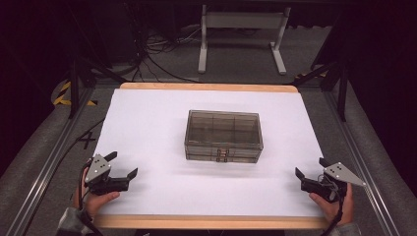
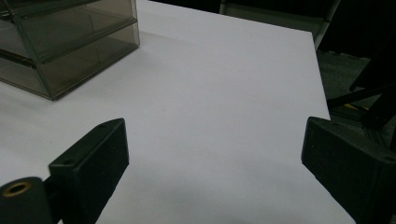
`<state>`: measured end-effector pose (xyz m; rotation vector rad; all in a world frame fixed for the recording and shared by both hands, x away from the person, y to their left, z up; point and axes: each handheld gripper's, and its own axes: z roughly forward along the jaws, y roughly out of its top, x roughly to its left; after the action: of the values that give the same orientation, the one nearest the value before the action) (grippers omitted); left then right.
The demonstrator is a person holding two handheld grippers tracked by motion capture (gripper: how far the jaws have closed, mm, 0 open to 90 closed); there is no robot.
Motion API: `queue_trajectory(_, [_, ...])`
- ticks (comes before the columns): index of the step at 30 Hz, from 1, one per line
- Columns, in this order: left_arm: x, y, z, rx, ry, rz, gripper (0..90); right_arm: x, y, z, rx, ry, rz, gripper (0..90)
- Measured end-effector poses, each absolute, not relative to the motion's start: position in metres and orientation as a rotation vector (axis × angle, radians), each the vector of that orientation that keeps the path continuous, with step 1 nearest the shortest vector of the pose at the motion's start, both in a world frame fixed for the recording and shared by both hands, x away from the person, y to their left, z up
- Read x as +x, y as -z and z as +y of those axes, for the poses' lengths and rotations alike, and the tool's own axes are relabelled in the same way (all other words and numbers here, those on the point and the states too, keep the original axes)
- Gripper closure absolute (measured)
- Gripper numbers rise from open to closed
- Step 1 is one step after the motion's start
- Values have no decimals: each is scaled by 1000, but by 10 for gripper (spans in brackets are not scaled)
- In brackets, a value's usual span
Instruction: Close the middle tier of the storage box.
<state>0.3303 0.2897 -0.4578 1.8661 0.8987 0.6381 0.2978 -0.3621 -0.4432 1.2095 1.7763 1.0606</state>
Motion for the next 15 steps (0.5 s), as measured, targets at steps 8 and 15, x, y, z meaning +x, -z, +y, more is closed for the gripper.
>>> queue_trajectory(8, [330,458,289,1873,-643,889,54,299,444,-359,1188,-1029,1800,93])
queue_trajectory(15, [330,458,288,1881,-654,896,60,297,444,-360,1181,-1049,1793,97])
